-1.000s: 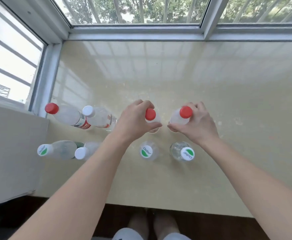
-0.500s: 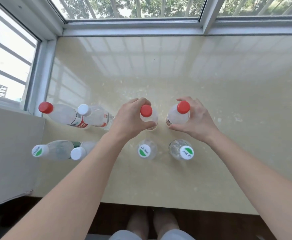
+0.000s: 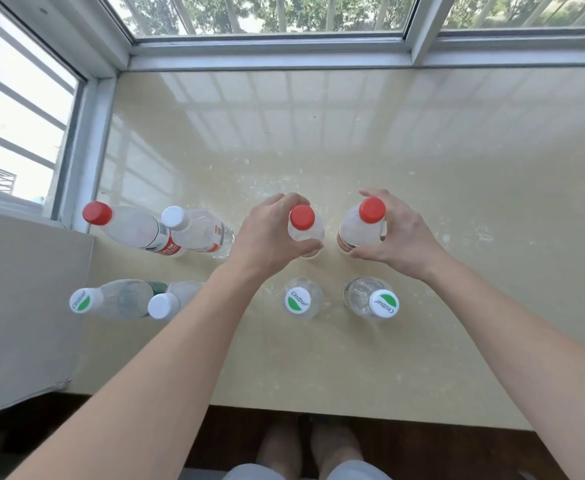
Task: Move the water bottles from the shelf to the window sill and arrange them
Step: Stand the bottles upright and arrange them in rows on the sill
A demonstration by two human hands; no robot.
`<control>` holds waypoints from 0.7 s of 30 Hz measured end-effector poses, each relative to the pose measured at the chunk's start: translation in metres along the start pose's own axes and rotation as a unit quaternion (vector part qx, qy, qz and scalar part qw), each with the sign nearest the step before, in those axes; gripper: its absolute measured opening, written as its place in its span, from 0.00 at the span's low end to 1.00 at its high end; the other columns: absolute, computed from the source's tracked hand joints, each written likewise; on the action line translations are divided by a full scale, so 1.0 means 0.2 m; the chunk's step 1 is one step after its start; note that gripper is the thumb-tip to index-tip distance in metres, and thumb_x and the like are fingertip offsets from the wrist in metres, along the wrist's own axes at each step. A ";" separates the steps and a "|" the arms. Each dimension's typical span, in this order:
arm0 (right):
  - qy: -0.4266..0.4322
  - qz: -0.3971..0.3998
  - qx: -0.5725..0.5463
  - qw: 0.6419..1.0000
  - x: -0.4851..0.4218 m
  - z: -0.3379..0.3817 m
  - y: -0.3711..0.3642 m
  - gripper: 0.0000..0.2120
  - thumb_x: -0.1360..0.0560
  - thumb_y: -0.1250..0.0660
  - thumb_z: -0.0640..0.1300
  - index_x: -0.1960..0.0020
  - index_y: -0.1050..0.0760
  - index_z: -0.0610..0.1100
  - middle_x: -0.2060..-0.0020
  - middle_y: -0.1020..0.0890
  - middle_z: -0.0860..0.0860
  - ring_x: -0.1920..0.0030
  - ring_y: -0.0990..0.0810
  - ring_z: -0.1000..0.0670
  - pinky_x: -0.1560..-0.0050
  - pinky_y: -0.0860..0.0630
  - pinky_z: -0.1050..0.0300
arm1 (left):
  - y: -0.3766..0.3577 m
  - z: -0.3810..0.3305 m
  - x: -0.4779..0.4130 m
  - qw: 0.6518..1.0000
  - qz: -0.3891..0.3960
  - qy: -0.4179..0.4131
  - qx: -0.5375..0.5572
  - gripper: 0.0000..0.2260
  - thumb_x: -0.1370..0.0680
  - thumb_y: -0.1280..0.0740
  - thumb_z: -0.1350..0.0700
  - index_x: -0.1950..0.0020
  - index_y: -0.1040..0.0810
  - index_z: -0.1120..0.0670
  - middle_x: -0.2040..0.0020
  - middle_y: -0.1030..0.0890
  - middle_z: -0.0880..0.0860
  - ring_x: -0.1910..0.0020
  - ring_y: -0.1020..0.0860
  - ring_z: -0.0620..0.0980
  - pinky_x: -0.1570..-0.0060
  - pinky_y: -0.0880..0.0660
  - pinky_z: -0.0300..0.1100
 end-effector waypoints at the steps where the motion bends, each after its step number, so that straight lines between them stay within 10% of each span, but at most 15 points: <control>1: -0.001 -0.013 0.002 1.000 0.00 0.00 0.00 0.41 0.39 0.18 0.44 0.29 0.31 0.52 0.39 0.24 0.56 0.40 0.26 0.53 0.40 0.23 0.48 | 0.00 0.01 0.00 1.000 0.002 0.001 0.003 0.24 0.36 0.21 0.50 0.42 0.23 0.48 0.48 0.21 0.45 0.51 0.24 0.48 0.50 0.23 0.48; 21: 0.005 -0.023 0.057 0.998 0.04 0.01 0.02 0.32 0.37 0.21 0.47 0.35 0.25 0.48 0.41 0.21 0.53 0.40 0.24 0.50 0.39 0.28 0.56 | -0.02 0.02 -0.01 1.000 0.006 -0.006 0.014 0.24 0.36 0.21 0.51 0.43 0.22 0.48 0.48 0.22 0.45 0.51 0.24 0.47 0.51 0.22 0.50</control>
Point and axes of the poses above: each hand's wrist, its own x-axis away from the middle knuckle, its own y-axis out of the back of the hand, z = x × y, the point moved 6 cm from there along -x, towards the middle knuckle
